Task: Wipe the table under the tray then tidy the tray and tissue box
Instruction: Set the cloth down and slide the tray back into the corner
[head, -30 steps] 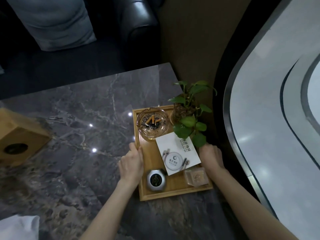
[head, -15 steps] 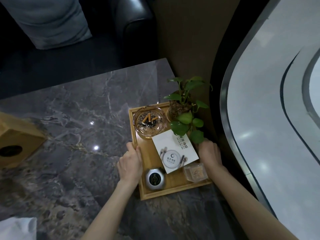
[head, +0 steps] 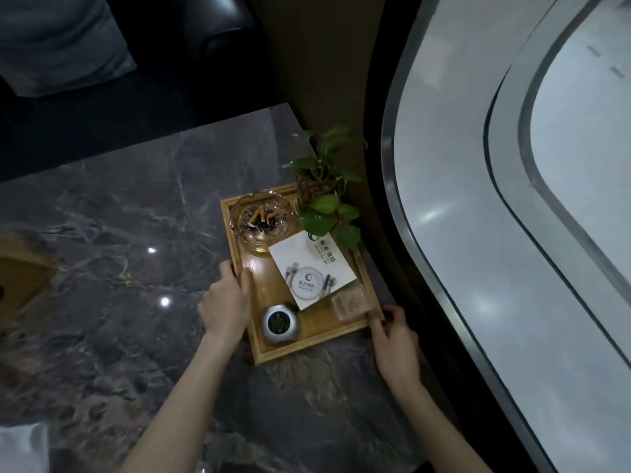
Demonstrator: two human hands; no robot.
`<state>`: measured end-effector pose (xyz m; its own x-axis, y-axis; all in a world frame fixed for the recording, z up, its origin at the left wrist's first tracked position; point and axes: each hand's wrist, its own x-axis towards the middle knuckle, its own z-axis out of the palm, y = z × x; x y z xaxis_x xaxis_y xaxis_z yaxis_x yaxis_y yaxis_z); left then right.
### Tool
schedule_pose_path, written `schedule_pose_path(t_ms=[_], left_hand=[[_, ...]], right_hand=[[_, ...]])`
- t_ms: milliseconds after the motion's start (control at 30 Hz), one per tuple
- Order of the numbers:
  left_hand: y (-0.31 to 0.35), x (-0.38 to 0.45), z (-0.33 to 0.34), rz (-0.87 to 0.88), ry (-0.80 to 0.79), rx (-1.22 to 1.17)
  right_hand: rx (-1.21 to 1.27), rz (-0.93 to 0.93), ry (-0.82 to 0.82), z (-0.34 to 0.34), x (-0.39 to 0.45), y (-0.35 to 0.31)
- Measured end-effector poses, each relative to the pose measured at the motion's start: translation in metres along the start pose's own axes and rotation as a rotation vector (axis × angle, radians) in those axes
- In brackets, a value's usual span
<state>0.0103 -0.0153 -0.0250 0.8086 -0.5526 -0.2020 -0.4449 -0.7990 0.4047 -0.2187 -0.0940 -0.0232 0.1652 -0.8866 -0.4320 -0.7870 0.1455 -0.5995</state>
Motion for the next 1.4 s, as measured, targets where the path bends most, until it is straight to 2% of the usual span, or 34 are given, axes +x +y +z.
schedule_pose_path(t_ms=[167,333,567,1400], left_hand=[[-0.006,-0.014,-0.001,-0.03,-0.016,0.031],[-0.003,-0.021,0.004,0.058,-0.008,0.012],[0.003,-0.021,0.006,0.091,-0.004,-0.017],[0.019,-0.015,0.018,0.078,0.012,-0.017]], right_hand=[[0.667,0.295,0.037,0.015,-0.008,-0.013],[0.904,0.489,0.098,0.029,-0.015,-0.022],[0.767,0.376,0.151,0.025,-0.005,-0.026],[0.752,0.339,0.175,0.011,0.024,-0.027]])
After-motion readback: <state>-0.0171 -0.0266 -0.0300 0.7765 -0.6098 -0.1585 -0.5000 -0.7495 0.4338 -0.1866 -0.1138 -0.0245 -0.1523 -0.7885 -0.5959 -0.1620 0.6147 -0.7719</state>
